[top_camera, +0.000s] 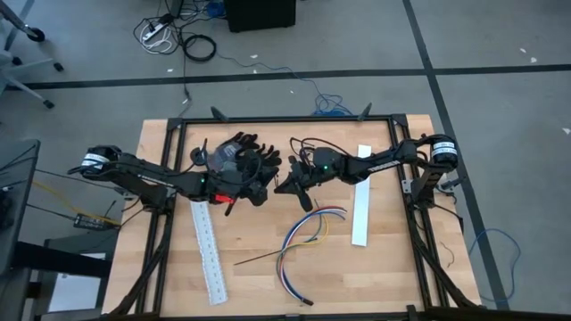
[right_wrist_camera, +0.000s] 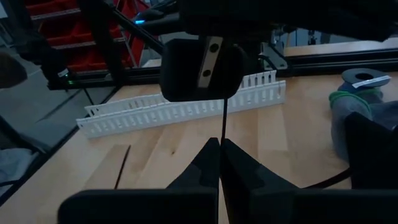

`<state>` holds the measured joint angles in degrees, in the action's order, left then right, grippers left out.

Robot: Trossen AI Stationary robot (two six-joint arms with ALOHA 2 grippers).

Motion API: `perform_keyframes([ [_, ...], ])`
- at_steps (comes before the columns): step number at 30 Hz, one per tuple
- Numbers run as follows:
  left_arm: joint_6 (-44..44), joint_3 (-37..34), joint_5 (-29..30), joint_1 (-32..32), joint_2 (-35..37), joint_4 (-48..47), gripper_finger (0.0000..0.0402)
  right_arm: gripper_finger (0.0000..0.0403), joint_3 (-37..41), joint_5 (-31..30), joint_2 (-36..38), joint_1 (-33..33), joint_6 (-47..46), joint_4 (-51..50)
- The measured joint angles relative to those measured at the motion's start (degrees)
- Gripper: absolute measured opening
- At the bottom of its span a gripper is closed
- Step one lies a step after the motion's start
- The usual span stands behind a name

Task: Ziptie cables
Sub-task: Insert the top black zip tie pointed tail end through the slot to form a loop

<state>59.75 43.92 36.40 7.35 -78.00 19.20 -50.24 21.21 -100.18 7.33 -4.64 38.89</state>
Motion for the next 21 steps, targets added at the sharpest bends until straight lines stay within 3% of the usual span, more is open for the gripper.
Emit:
perform_keyframes([
  [21,1.5,0.0,0.1,1.5,0.0,0.2,0.0000,0.0000,0.0,0.0,0.0,0.3,0.3,0.0],
])
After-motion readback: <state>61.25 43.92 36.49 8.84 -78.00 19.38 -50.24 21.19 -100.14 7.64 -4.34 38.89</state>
